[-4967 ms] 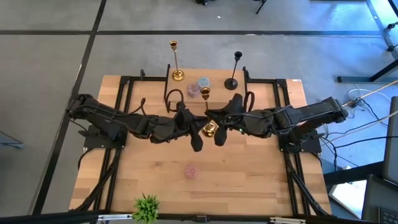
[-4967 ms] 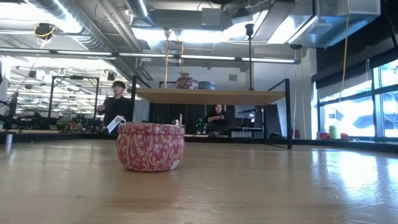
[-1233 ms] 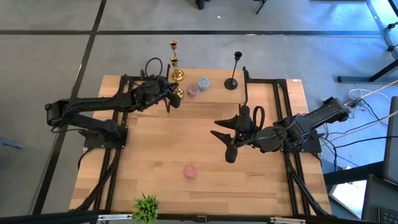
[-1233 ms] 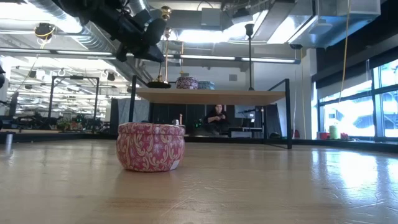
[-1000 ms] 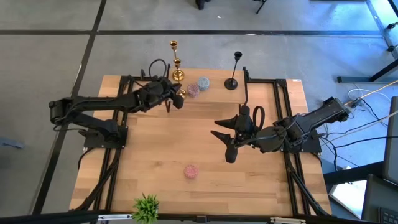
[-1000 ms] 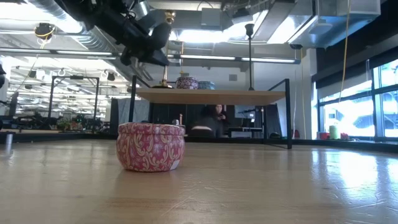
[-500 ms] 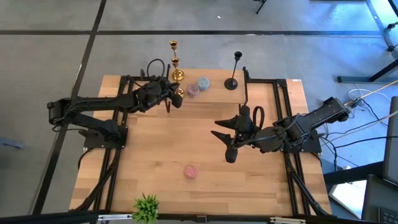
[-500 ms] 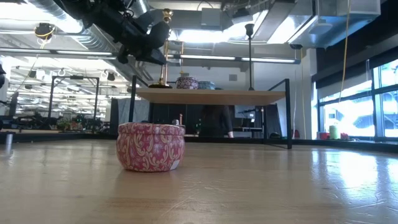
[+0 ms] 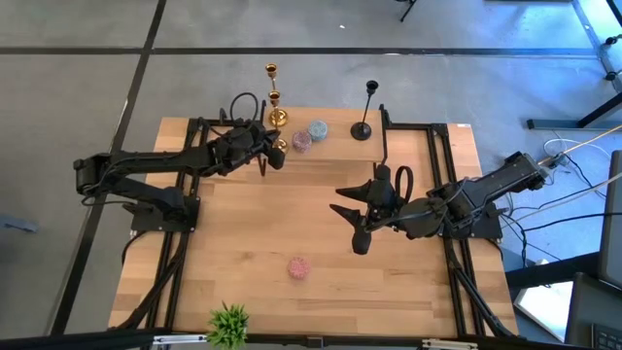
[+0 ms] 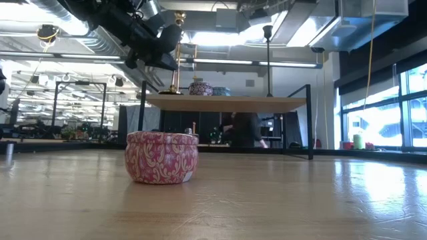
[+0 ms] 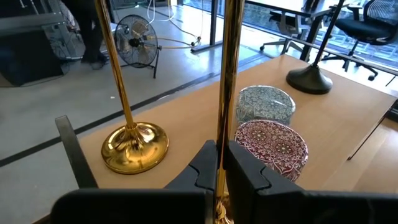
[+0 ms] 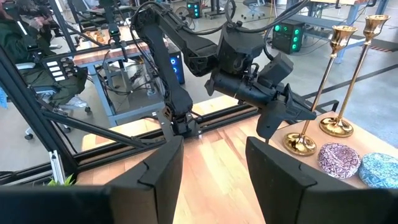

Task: Pick & Place candle stick holders
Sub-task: Put the gold candle holder on the shelf

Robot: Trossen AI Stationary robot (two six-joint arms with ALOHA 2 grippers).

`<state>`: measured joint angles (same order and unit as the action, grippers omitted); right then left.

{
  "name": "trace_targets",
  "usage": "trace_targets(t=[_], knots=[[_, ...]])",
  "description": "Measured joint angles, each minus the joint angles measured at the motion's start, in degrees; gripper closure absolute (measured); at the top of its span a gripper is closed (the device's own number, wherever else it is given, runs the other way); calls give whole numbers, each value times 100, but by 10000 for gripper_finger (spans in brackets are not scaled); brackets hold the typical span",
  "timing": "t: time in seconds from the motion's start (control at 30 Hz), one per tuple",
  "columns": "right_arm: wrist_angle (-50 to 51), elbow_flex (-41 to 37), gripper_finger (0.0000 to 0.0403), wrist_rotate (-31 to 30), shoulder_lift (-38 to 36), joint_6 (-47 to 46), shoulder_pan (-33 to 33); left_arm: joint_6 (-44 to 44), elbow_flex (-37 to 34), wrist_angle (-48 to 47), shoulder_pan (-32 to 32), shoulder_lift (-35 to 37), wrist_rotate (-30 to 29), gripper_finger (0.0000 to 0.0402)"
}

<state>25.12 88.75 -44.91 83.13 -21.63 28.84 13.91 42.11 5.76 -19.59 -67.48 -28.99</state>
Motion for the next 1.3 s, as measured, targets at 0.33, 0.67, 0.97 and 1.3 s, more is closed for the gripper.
trace_targets(t=[0.33,0.67,0.97,1.3], knots=[[-2,0,226,-4,0,0,0,33,0,-59,0,4,-17,389],[-1,0,226,-4,0,0,0,27,0,-124,101,16,-117,361],[39,0,226,-4,0,0,0,-122,0,-370,315,275,-496,339],[39,0,226,-2,0,0,0,157,0,-1007,335,891,-425,297]])
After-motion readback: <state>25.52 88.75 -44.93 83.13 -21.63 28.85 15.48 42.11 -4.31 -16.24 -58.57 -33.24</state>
